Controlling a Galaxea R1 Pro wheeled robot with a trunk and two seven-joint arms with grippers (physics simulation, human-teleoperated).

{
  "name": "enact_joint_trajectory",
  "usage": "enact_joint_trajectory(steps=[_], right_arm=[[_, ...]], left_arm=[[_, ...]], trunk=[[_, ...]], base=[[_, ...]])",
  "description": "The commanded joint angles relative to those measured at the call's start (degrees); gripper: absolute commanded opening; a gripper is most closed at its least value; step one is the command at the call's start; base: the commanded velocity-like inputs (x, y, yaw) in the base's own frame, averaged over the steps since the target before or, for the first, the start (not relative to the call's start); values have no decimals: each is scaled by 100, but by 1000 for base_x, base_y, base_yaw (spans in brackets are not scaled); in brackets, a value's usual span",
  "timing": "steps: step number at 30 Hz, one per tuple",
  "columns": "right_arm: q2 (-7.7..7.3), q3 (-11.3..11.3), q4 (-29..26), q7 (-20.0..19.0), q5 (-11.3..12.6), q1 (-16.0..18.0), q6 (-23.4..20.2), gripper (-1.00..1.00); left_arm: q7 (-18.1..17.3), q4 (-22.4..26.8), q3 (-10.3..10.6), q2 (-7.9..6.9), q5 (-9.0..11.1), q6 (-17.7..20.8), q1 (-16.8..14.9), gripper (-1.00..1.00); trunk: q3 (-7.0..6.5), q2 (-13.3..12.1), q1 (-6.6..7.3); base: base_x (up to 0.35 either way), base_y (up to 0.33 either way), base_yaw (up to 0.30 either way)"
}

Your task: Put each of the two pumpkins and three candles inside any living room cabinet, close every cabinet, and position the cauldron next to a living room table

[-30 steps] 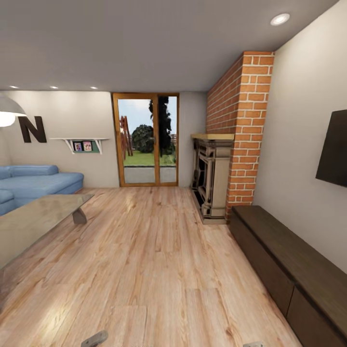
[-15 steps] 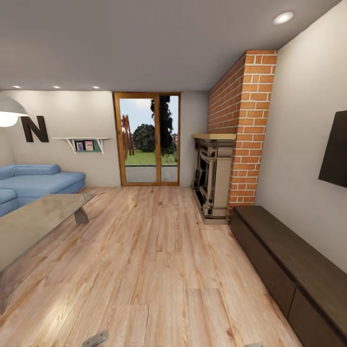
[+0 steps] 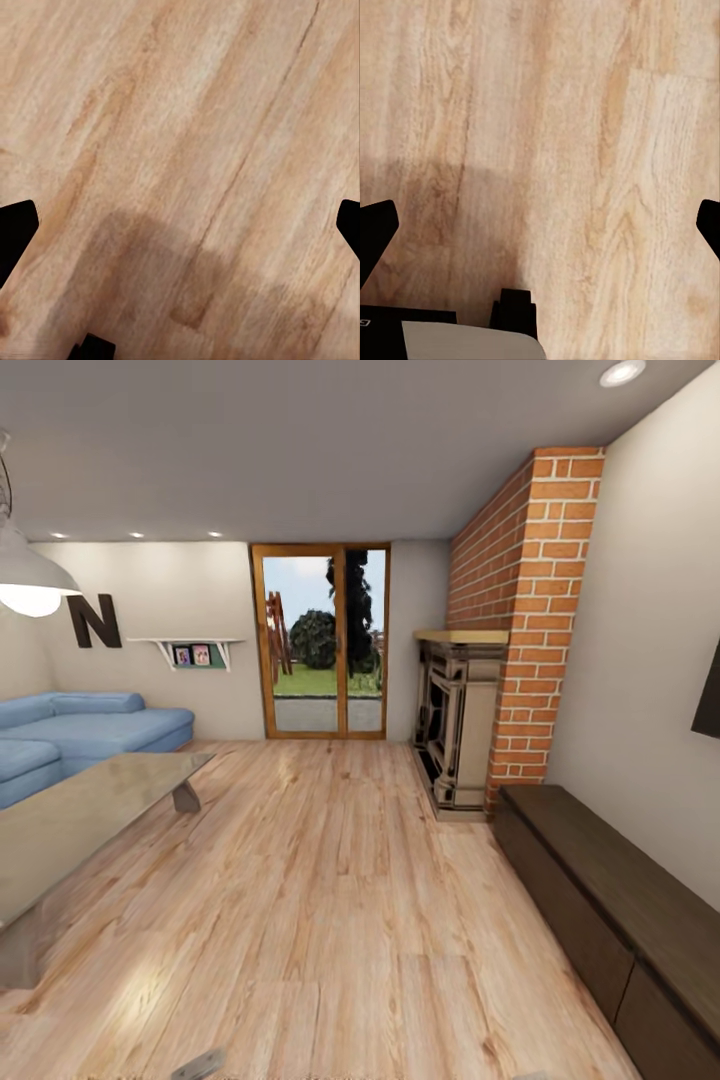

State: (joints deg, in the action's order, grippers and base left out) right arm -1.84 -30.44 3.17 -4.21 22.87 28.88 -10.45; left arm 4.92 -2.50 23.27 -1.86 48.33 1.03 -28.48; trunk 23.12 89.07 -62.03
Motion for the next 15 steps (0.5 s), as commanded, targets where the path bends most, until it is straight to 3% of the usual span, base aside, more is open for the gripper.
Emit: enact_joint_trajectory(steps=[1,15], right_arm=[[0,-49,8,-27,51,5,-10,100],[-16,-51,1,-28,53,-133,30,100]], left_arm=[[9,-5,46,2,36,11,-2,100],[9,-5,46,-1,40,11,0,100]], trunk=[[15,4,0],[50,4,0]], base=[[0,0,117],[0,0,36]])
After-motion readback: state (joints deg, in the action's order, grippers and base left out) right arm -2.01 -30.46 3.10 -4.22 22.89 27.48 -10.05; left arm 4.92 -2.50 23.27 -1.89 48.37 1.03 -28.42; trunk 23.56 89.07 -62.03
